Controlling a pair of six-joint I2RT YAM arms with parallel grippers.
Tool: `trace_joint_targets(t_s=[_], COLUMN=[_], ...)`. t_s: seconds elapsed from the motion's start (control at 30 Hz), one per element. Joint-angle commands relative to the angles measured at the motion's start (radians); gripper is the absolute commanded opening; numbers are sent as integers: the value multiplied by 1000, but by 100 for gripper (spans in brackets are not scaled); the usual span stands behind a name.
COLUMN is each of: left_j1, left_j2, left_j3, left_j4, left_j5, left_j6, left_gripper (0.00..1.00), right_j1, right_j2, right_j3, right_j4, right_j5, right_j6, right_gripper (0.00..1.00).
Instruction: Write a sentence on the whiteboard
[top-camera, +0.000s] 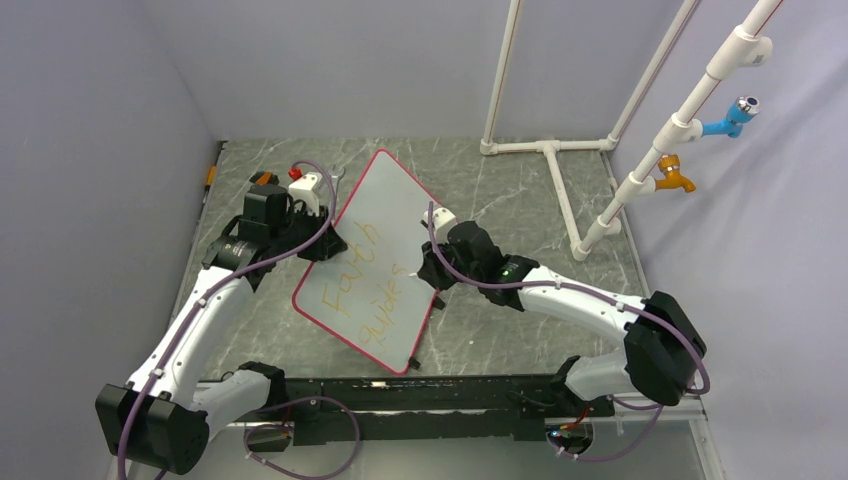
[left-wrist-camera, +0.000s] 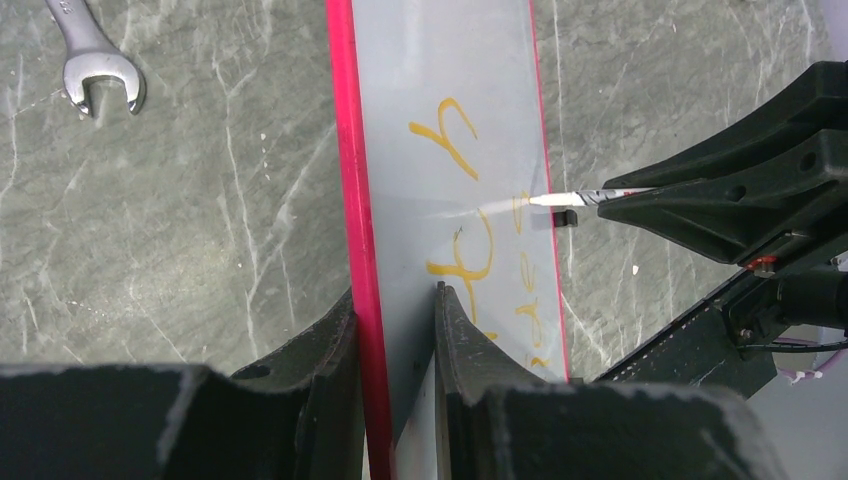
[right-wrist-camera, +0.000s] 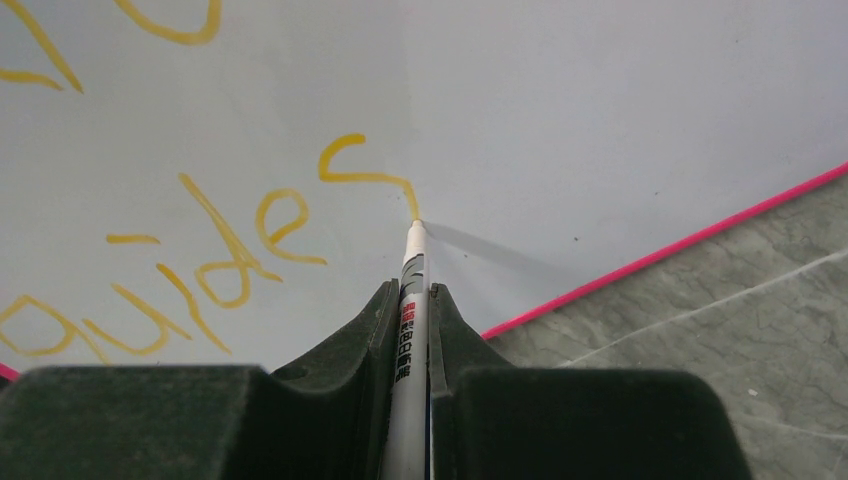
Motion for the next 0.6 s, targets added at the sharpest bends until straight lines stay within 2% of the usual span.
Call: trace_joint_targets(t_s=[0.0, 0.37, 0.47, 0.57], left_j1=[-2, -2, -3, -2], left_j2=[-12, -8, -8, -4], left_j3=[-4, -4, -5, -4], left_j4=[31, 31, 31, 30], left_j5=[-101, -106, -108, -109], left_j6=[137, 139, 139, 141], left_gripper=[0, 0, 0, 0], right_j1=[6, 18, 17, 14], right_j2=[-7, -102, -144, -184], right_j3=[-25, -15, -9, -5], right_j4=[-21, 37, 57, 59], right_j5=[-69, -294, -267, -150], right_j6=[6, -12, 3, 22], right_gripper=[0, 0, 0, 0])
